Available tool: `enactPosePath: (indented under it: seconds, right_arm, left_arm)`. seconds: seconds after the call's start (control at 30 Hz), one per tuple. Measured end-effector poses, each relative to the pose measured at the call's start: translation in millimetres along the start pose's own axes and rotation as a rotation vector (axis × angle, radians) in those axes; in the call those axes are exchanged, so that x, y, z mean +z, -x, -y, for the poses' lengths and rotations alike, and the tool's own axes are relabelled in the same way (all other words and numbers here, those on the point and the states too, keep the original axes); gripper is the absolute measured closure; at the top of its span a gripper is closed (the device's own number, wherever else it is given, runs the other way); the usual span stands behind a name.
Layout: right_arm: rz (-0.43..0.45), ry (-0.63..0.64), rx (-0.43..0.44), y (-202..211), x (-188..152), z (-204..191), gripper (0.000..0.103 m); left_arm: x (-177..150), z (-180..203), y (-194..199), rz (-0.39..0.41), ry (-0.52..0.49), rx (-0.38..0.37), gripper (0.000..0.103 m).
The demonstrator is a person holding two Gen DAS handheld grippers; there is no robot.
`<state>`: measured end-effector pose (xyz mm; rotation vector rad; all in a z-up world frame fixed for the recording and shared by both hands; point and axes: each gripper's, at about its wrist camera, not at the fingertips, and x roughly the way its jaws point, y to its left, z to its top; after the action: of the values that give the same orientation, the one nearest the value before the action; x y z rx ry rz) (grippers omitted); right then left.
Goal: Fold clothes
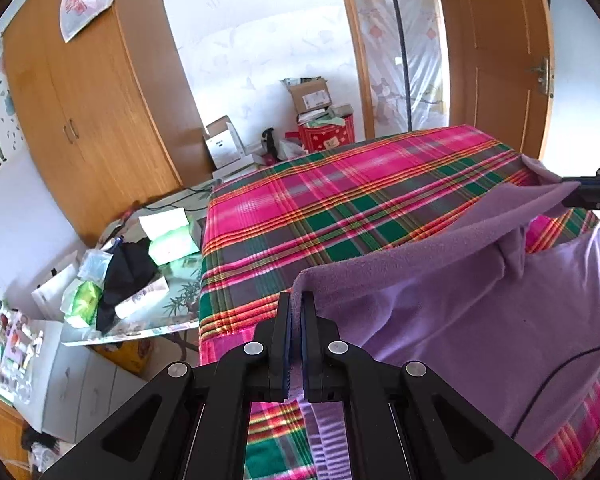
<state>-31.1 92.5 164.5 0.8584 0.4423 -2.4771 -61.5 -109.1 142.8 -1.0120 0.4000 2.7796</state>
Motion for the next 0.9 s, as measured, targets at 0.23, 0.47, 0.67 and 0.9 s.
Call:
enactPosePath:
  seconds: [0.23,0.47,0.67,0.9]
  right_arm:
    - [-0.006,0.005,0.003,19.7,-18.6,-15.3,0.099]
    - [-0.027,0.034,0.013,32.4,-33.8,-35.3,0.099]
    - [-0.059,0.065,0.027,38.8,-46.5,-52.8,0.099]
    - [-0.094,0.084,0.039,44.8,-64.1,-65.2,0.099]
  left_arm:
    - [-16.1,15.4,16.5,0.020,-0.067,0.035,0.099]
    - [-34.6,21.2,27.1,0.011,-0.089,0.034,0.099]
    - [-49.7,21.2,35.3,0.007,-0.069,0.023,0.099]
    - [-67.2,26.8,47.3,0.012,-0.060,0.012,0.099]
